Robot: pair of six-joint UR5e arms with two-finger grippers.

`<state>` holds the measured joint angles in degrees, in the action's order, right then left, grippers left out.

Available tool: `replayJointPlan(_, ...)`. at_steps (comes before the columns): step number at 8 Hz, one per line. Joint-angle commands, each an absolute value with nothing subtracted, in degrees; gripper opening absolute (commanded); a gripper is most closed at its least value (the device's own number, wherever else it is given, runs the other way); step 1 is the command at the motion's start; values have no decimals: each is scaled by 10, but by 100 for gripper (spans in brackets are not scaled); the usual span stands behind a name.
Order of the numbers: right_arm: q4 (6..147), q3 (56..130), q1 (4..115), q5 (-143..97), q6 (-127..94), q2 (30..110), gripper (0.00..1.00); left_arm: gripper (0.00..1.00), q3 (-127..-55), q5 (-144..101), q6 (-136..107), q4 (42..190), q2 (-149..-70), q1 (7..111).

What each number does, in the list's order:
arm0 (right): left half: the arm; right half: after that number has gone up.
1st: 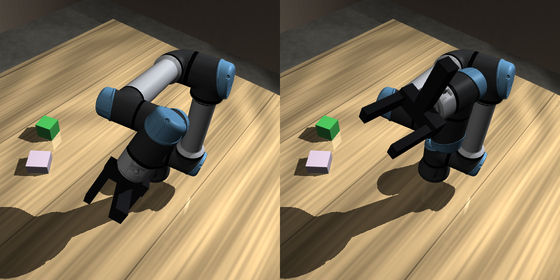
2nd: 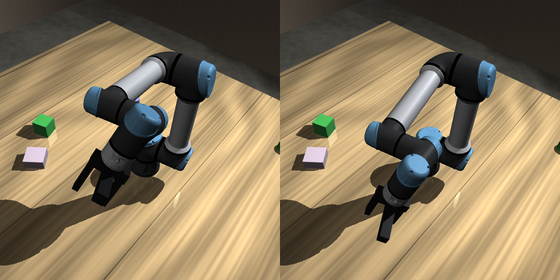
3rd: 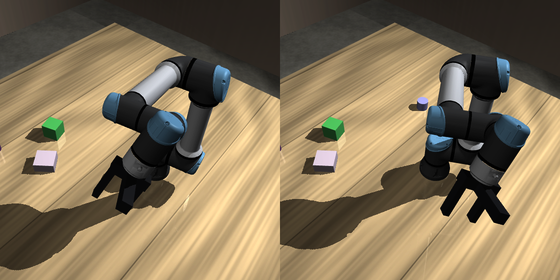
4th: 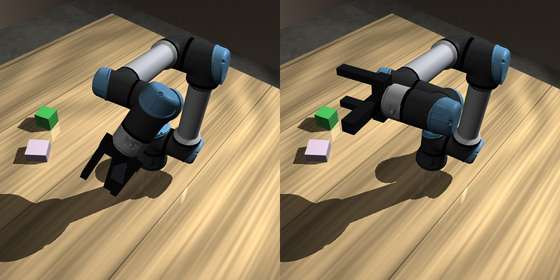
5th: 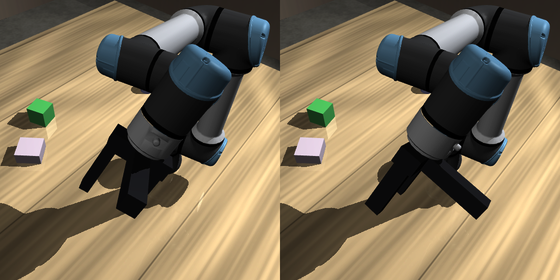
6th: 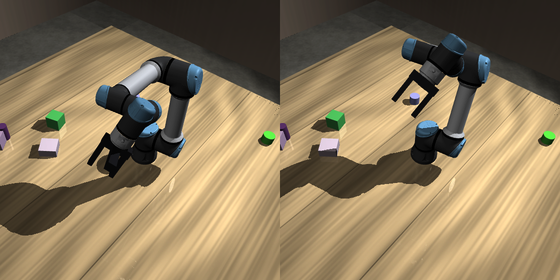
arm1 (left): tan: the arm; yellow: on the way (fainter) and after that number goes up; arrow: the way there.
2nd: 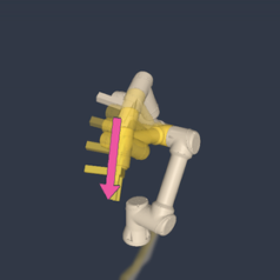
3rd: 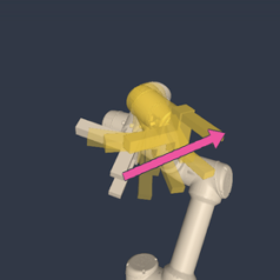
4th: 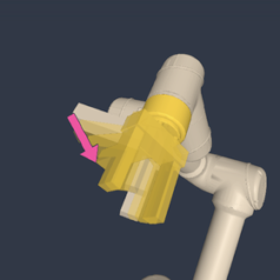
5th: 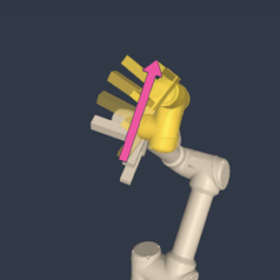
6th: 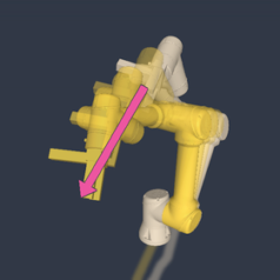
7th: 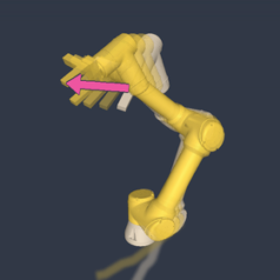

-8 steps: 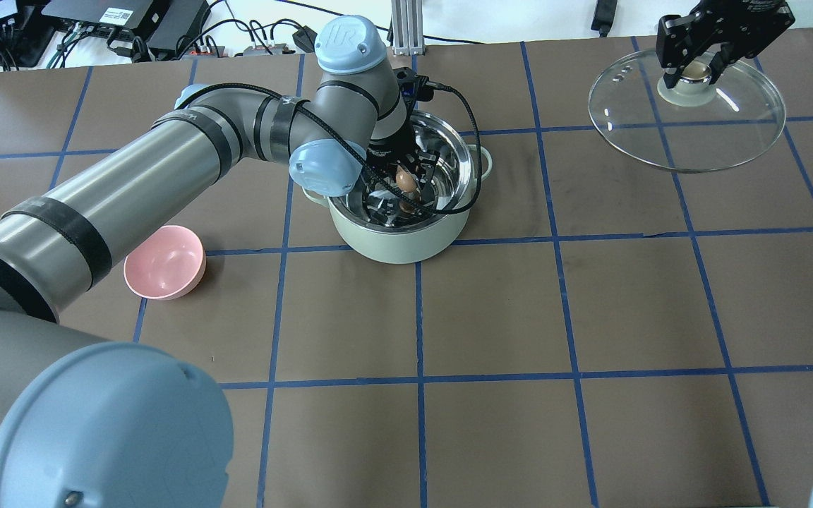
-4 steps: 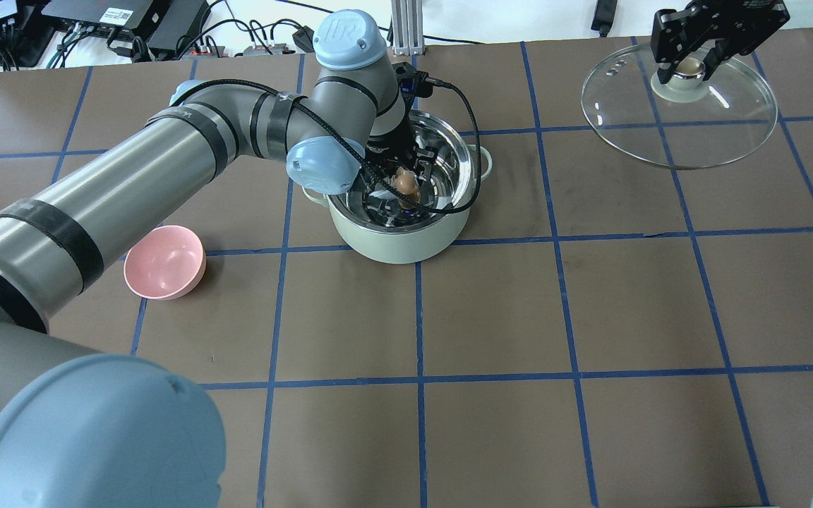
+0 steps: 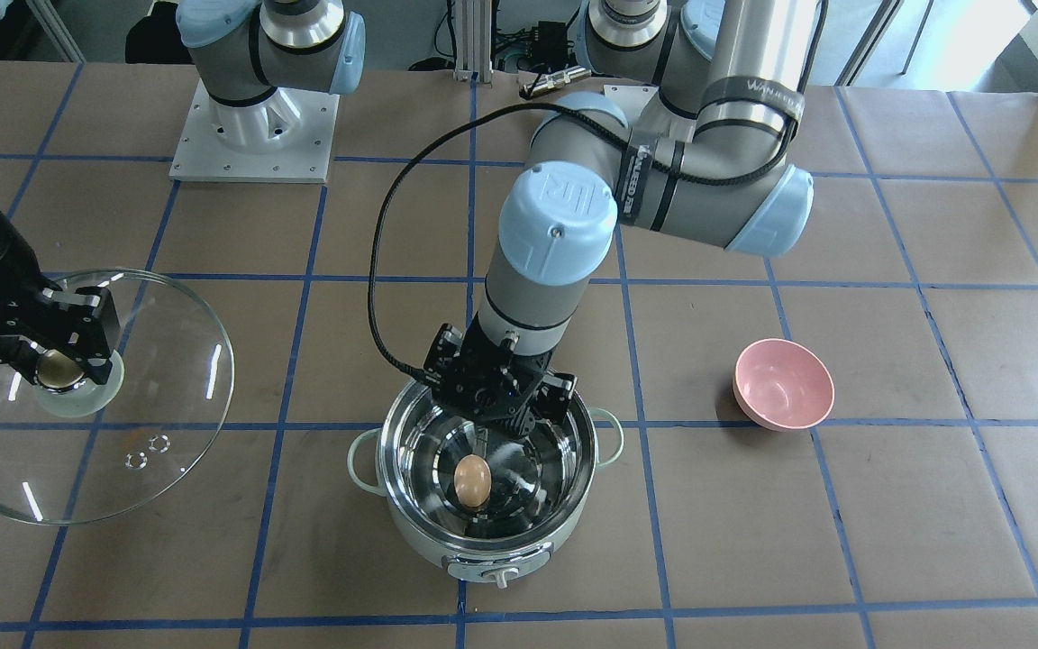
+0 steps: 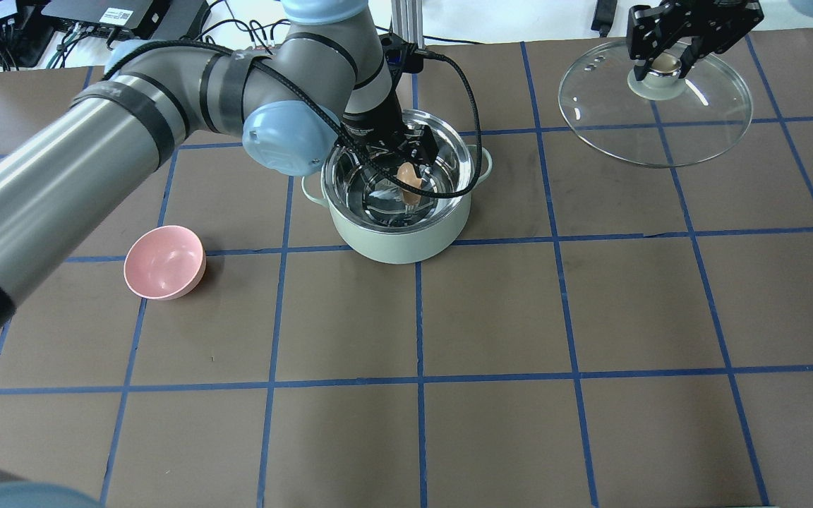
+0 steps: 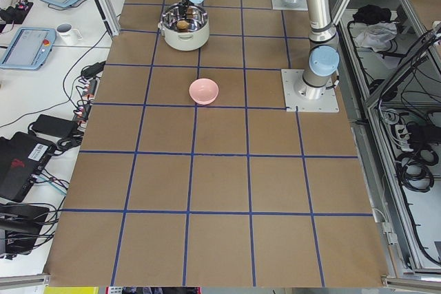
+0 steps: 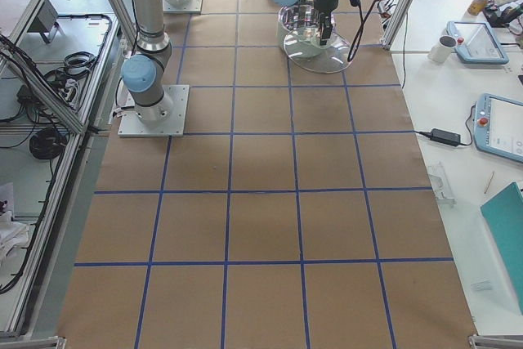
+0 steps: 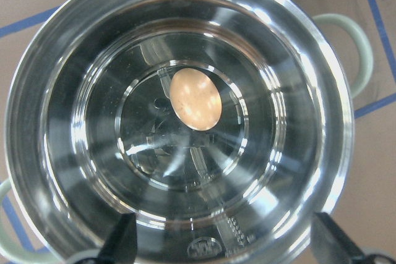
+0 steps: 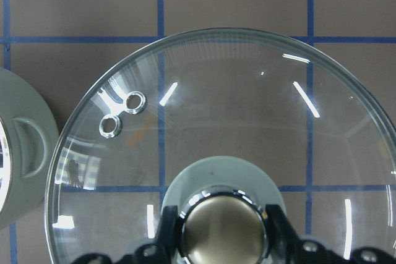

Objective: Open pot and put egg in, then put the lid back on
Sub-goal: 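Lower the egg into the pot, open the left gripper and withdraw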

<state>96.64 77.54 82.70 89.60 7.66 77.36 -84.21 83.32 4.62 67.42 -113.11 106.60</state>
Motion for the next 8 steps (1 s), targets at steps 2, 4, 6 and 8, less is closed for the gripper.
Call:
replayJointPlan(2,1003,776,885,897,-21,769,5,100,-840,875,28,877,-990,1046)
replayJointPlan(4,1031,776,938,903,-83,755,5,100,-842,904,29,966,-942,968)
replayJointPlan(6,1065,776,992,904,-161,733,5,100,-843,909,25,957,-922,945)
replayJointPlan(8,1088,776,1040,909,-262,708,5,100,-852,911,2,926,-923,908)
